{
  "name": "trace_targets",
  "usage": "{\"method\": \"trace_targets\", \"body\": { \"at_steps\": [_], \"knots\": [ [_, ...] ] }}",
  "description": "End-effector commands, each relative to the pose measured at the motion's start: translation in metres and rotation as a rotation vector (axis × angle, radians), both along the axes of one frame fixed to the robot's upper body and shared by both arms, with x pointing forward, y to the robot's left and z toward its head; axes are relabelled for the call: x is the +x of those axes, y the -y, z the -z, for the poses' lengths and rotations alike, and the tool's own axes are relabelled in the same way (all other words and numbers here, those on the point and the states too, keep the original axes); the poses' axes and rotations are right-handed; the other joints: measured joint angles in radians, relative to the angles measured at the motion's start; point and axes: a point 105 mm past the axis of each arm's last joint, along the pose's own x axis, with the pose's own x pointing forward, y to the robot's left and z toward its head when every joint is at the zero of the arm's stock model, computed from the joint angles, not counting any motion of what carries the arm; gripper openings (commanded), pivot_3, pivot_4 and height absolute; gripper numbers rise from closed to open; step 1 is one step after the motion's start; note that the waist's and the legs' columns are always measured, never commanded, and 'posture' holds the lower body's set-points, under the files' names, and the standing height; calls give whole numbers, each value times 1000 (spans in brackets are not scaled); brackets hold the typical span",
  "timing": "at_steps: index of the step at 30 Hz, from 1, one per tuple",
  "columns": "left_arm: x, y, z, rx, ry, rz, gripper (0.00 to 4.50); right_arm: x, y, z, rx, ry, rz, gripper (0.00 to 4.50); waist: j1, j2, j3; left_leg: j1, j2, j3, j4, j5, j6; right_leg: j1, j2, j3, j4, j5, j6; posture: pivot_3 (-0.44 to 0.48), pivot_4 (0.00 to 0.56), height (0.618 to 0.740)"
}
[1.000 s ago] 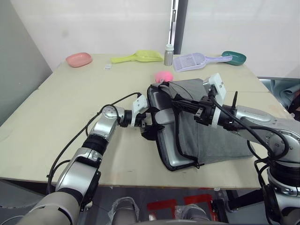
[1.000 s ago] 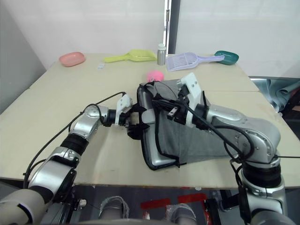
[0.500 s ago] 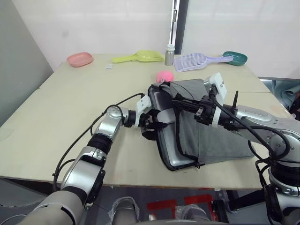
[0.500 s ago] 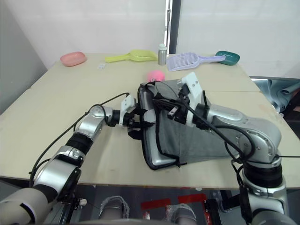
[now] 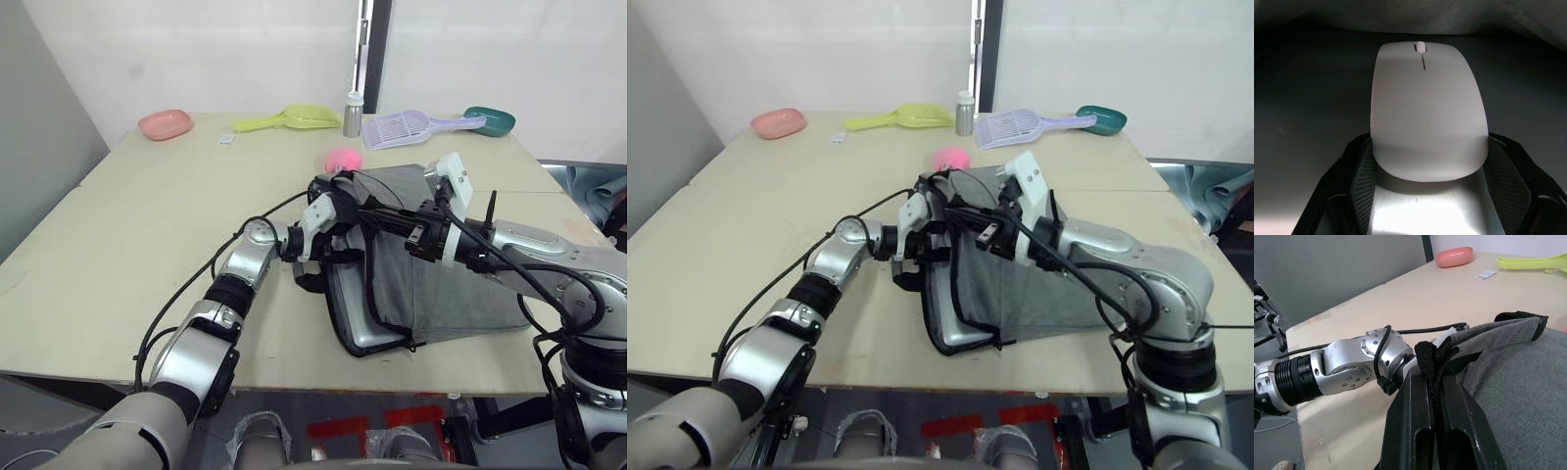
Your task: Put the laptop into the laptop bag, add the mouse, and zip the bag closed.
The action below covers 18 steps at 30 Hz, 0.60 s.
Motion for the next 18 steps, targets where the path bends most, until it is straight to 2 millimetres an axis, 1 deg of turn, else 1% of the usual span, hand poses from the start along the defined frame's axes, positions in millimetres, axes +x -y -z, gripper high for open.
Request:
{"method": "trace_targets", "body": {
  "at_steps": [1, 3, 4, 7, 11, 14, 18],
  "knots": [
    [-1, 4, -9, -11, 22, 33, 3649, -9, -3, -14, 33, 69, -28, 0, 1, 0, 0, 0, 0, 0, 0, 0, 0, 0, 0, 0, 0, 0, 0, 0, 150, 740],
    [-1, 2, -11, -29, 15, 30, 4310, -9, -2, -14, 33, 68, -26, 0, 2, 0, 0, 0, 0, 0, 0, 0, 0, 0, 0, 0, 0, 0, 0, 0, 150, 740],
    [0, 1, -13, -39, 10, 20, 4441, -9, -2, -14, 33, 68, -26, 0, 2, 0, 0, 0, 0, 0, 0, 0, 0, 0, 0, 0, 0, 0, 0, 0, 150, 740],
    [4, -1, -18, -43, 59, -13, 4441, -9, -2, -13, 34, 67, -26, 0, 2, 0, 0, 0, 0, 0, 0, 0, 0, 0, 0, 0, 0, 0, 0, 0, 150, 740],
    [-9, -5, -26, -64, 54, 55, 4441, -9, -2, -14, 36, 67, -29, 0, 1, 0, 0, -1, 0, 0, 0, 0, 0, 0, 0, 0, -1, 0, 0, 0, 150, 740],
    [-16, -20, -28, -35, 47, 78, 4441, -9, -2, -14, 37, 64, -32, 0, 0, 0, 0, -1, 0, 0, -1, 0, 0, 0, 0, 0, -2, 0, 0, 0, 150, 740],
    [-12, -41, -35, -3, 76, 28, 4441, -11, 0, -12, 33, 54, -38, 0, 0, 0, 0, 0, 0, 0, -1, 0, 0, 0, 0, 0, -2, 0, 0, 0, 150, 740]
  ]
}}
